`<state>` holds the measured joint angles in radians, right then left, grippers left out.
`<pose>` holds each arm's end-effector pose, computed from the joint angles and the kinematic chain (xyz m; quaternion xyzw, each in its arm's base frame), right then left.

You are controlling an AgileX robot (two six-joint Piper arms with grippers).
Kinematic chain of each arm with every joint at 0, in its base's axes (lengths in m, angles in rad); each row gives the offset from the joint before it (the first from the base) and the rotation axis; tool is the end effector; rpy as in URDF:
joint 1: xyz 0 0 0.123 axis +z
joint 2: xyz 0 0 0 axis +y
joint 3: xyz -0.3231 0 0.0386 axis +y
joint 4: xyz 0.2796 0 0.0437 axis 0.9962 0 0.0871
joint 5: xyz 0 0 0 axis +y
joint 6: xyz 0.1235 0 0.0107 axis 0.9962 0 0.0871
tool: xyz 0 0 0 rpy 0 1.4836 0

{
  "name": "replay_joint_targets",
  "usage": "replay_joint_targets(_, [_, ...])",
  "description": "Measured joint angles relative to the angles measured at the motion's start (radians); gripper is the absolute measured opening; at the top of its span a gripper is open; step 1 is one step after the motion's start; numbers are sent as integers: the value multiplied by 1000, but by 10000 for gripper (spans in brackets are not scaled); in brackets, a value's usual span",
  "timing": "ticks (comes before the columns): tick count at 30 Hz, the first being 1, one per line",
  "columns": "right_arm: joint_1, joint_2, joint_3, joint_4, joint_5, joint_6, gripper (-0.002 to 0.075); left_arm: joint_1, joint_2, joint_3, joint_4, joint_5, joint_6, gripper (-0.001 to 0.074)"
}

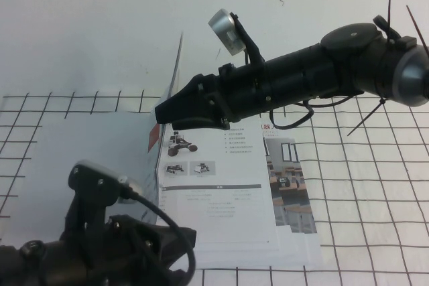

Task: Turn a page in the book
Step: Open the closed book

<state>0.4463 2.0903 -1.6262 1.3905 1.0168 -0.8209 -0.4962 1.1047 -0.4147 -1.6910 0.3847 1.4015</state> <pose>0.4217 0.3168 0.2567 -0.2212 0.7866 0.5498 0.1733 0.1807 -0.1504 0.2242 0.1764 0.8445 -0.3378 0.3764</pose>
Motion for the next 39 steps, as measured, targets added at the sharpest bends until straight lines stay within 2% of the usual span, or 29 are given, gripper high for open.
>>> replay_joint_targets(5, [0, 0, 0, 8, -6, -4, 413, -167, 21, -64, -25, -275, -74, -3])
replay_joint_targets(10, [0, 0, 0, 32, -6, -20, 413, -246, 49, -139, -38, -430, -110, -3])
replay_joint_targets(17, [0, 0, 0, 39, 29, -30, 413, -256, 124, -195, -44, -498, -140, -3])
replay_joint_targets(32, [0, -57, 0, 47, 58, -70, 412, -256, 147, -195, -61, -748, -191, -3])
replay_joint_targets(35, [0, -76, 0, 38, 57, -94, 391, -256, 147, -195, -67, -791, -210, -3])
replay_joint_targets(39, [0, -92, 0, -70, 51, -102, 318, -256, 147, -195, -67, -821, -222, -3])
